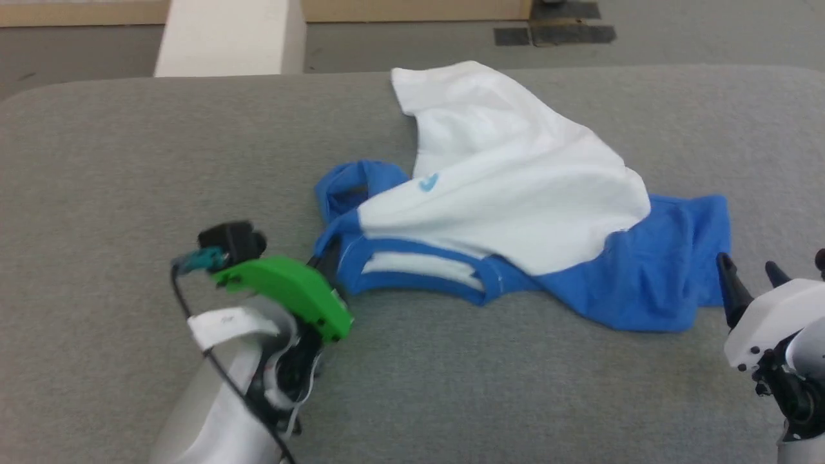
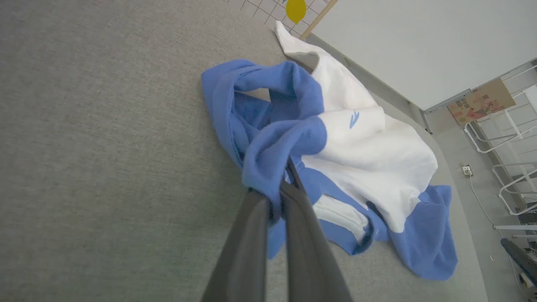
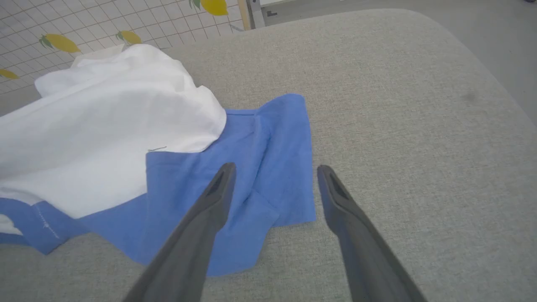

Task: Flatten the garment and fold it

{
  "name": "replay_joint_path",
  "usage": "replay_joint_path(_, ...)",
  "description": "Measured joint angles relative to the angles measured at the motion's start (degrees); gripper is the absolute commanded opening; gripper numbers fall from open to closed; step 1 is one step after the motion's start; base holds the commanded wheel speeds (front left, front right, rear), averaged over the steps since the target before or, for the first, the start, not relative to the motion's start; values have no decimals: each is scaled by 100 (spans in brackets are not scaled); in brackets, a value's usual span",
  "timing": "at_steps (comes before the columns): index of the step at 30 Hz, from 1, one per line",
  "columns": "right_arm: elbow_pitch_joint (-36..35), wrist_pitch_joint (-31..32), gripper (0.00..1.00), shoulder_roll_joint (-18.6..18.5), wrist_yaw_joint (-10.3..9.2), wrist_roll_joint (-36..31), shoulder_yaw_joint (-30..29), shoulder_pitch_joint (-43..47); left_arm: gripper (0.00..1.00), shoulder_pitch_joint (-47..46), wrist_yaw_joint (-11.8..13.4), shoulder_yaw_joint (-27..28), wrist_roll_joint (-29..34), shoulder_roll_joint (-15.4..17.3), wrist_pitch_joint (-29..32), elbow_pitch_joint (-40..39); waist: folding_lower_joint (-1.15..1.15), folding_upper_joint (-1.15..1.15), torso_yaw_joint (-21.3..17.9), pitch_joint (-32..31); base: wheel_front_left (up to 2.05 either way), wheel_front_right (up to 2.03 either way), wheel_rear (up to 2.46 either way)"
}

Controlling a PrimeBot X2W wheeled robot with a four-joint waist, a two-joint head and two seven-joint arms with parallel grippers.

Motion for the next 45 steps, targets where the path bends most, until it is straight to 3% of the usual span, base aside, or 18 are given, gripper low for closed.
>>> replay_joint_path(6,66,56,100,4,0,2,259,113,0,1099,526,155,-283,193,297,-276,0,0,476,-242,0,0,0)
replay_joint_path(13,171,104,100,11,0,5,522,251,0,1770,583,46,-705,121,738,20,-1,0,812,-536,0,0,0)
replay_joint_path(14,183,105,100,10,0,5,537,285,5,1774,567,67,-721,93,733,44,-1,0,837,-577,0,0,0)
replay_joint_path(15,191,105,100,10,0,4,552,308,63,1775,530,119,-770,53,694,40,-1,0,852,-608,0,0,0)
replay_joint_path(16,201,107,100,10,0,4,568,330,100,1775,471,162,-826,20,654,16,-1,0,866,-645,0,0,0)
replay_joint_path(23,210,105,100,10,0,8,643,357,100,1773,315,727,-945,265,202,-552,-1,0,839,-789,0,0,0)
replay_joint_path(27,197,105,100,8,0,14,639,357,100,1769,379,737,-411,740,-124,-820,-1,0,806,-792,0,0,0)
replay_joint_path(31,169,105,100,9,0,24,641,355,100,1563,368,442,119,979,-127,-805,-1,0,785,-715,0,0,0)
replay_joint_path(39,110,108,100,10,0,55,702,247,100,143,200,-432,573,1073,1066,58,-1,0,609,-464,0,0,0)
replay_joint_path(45,76,105,100,10,0,51,627,157,100,-355,419,-969,750,1099,2479,815,-1,0,355,-284,0,0,0)
